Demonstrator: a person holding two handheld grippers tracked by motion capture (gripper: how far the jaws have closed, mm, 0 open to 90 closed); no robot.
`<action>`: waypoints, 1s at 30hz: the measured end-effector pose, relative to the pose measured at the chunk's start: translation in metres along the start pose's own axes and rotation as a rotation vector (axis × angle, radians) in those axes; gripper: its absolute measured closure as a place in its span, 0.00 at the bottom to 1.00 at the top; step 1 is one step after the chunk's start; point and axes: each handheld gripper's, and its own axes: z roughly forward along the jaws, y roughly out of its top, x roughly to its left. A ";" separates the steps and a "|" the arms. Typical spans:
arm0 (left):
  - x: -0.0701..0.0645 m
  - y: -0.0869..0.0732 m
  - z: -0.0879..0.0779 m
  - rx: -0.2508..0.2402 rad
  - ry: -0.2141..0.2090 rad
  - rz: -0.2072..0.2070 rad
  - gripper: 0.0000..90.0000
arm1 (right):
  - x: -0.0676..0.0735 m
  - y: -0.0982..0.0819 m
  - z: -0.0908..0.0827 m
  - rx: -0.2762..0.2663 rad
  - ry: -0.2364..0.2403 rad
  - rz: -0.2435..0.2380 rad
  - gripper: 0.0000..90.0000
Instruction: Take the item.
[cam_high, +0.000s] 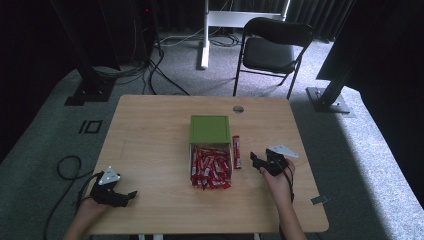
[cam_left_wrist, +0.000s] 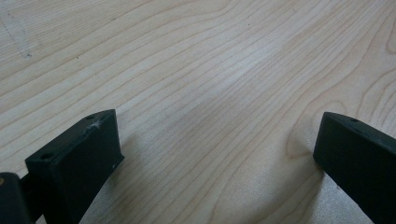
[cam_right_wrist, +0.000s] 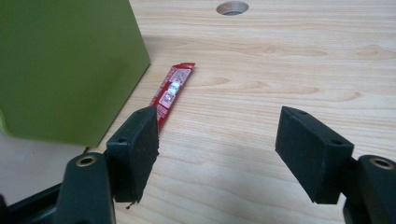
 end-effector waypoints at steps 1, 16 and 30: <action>0.000 0.000 0.000 0.000 0.000 0.000 0.02 | -0.002 -0.001 -0.001 -0.001 0.007 0.003 0.33; 0.000 0.000 0.000 0.000 0.000 0.000 0.02 | -0.023 -0.023 -0.014 0.141 0.045 -0.012 0.24; 0.000 0.000 0.000 0.000 0.000 0.000 0.02 | -0.040 -0.036 -0.034 0.159 0.094 -0.150 0.24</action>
